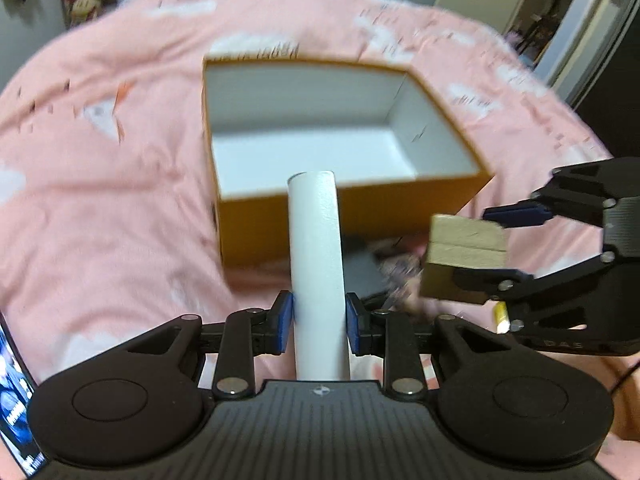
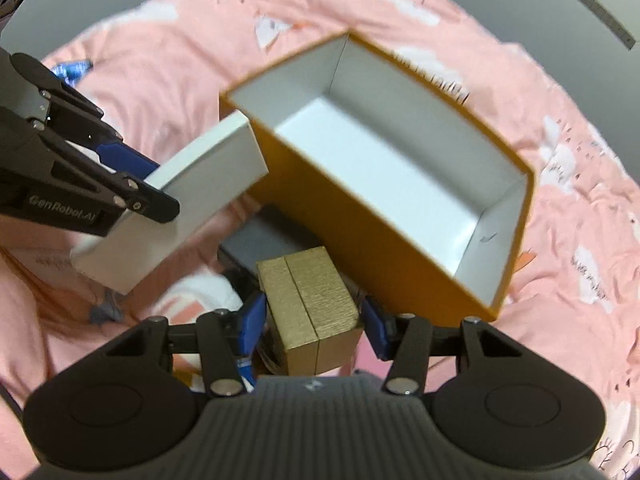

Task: Organize objects
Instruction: 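Carry the gold box and white tube over the orange shoebox with both grippers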

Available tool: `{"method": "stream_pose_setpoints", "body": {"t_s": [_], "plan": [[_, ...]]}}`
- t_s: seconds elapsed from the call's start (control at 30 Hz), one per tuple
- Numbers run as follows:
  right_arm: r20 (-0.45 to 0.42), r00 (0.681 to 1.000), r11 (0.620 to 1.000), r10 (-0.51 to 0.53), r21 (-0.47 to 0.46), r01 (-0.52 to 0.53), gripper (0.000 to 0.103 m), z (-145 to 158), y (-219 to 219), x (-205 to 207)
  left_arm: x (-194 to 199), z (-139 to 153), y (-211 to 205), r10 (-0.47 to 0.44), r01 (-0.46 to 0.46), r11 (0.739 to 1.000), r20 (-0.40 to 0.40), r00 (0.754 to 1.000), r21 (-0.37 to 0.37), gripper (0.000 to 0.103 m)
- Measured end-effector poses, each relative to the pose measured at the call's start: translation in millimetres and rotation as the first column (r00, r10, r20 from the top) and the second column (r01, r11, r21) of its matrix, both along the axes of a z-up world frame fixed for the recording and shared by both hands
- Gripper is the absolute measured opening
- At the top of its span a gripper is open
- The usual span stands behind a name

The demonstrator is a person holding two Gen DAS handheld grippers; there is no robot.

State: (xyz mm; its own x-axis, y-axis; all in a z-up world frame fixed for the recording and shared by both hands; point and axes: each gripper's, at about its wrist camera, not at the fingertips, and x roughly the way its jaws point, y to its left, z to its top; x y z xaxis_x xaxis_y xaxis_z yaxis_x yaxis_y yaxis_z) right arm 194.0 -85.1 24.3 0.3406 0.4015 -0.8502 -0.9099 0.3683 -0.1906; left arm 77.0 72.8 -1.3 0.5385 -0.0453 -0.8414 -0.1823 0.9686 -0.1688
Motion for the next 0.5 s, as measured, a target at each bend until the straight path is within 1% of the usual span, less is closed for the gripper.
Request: {"method": "stream_pose_setpoints", "body": {"t_s": [0.07,0.2,0.3,0.4,0.5], "plan": [[0.014,1.000,0.999,-0.005,0.045,0.004,0.053,17.3,-2.5,0.8,1.2,18.5,1.9,-0.015,0.016,1.000,0.048,0.999,-0.006,0.031],[0.031,0.999,0.992,-0.023,0.128,0.019,0.053,45.9,-2.4,10.0,16.1,46.4,4.1,-0.038,0.038,0.999,0.129,0.991,0.000,0.030],[0.043,0.998,0.982,-0.044,0.188,0.036,0.052,61.1,6.2,23.8,41.9,59.1,12.1,-0.038,0.040,0.999,0.167,0.985,-0.004,0.030],[0.047,0.995,0.968,-0.094,0.236,0.080,0.052,69.1,14.1,48.2,73.0,55.6,21.0,-0.025,0.025,1.000,0.160,0.987,0.004,0.030],[-0.001,0.989,0.953,-0.150,0.267,0.145,0.052,62.4,28.2,83.1,114.4,38.8,32.6,-0.014,0.012,1.000,0.096,0.995,0.017,0.030]]}}
